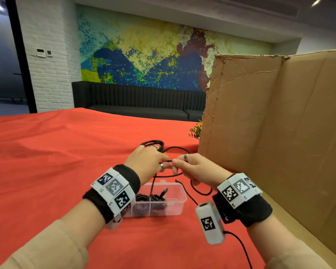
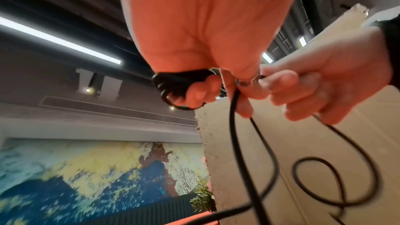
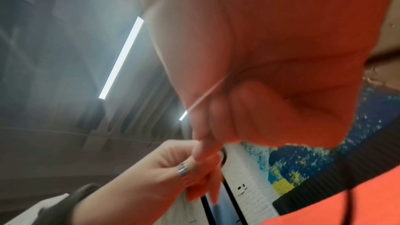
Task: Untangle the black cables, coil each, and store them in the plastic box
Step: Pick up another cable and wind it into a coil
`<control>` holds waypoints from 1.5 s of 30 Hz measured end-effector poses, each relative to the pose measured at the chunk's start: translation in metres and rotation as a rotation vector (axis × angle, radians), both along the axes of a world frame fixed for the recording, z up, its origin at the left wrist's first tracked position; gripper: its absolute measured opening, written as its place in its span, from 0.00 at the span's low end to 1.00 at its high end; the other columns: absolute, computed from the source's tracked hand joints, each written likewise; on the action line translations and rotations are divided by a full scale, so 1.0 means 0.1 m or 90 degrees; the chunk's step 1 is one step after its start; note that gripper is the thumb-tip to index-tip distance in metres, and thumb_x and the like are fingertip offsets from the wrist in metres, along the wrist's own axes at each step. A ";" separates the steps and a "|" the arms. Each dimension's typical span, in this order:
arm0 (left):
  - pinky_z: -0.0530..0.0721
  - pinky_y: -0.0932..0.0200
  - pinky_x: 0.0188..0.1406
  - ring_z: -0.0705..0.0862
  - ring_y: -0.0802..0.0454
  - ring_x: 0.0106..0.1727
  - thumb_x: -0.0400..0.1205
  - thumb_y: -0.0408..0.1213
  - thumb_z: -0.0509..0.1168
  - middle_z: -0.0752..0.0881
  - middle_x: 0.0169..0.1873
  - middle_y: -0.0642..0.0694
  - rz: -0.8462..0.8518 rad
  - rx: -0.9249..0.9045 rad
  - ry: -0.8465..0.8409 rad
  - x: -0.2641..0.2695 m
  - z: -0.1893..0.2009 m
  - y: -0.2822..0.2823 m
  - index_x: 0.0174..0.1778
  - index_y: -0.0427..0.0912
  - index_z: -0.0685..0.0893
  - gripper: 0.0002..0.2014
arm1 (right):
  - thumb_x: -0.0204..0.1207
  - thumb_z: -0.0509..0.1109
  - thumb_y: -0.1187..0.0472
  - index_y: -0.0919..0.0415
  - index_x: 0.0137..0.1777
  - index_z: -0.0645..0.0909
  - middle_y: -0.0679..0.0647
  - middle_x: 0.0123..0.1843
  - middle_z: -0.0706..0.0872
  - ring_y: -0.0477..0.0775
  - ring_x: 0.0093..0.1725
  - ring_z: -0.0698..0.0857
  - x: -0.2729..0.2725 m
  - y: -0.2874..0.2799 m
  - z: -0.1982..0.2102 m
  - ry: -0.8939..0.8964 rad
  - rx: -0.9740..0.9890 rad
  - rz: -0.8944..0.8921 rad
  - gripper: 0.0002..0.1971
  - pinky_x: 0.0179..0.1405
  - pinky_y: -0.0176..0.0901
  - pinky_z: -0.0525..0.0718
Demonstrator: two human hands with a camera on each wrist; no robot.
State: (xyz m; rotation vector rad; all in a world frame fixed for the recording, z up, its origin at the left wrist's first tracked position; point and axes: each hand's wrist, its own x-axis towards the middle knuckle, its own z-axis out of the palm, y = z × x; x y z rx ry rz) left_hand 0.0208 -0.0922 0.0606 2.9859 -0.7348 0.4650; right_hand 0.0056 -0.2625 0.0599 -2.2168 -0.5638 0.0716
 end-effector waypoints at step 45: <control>0.75 0.66 0.29 0.73 0.54 0.26 0.81 0.32 0.57 0.73 0.24 0.48 -0.246 -0.816 0.485 -0.25 0.12 0.44 0.31 0.38 0.70 0.12 | 0.83 0.59 0.60 0.55 0.49 0.75 0.47 0.30 0.78 0.40 0.29 0.77 -0.06 0.20 -0.12 -0.303 0.121 -0.210 0.04 0.41 0.39 0.78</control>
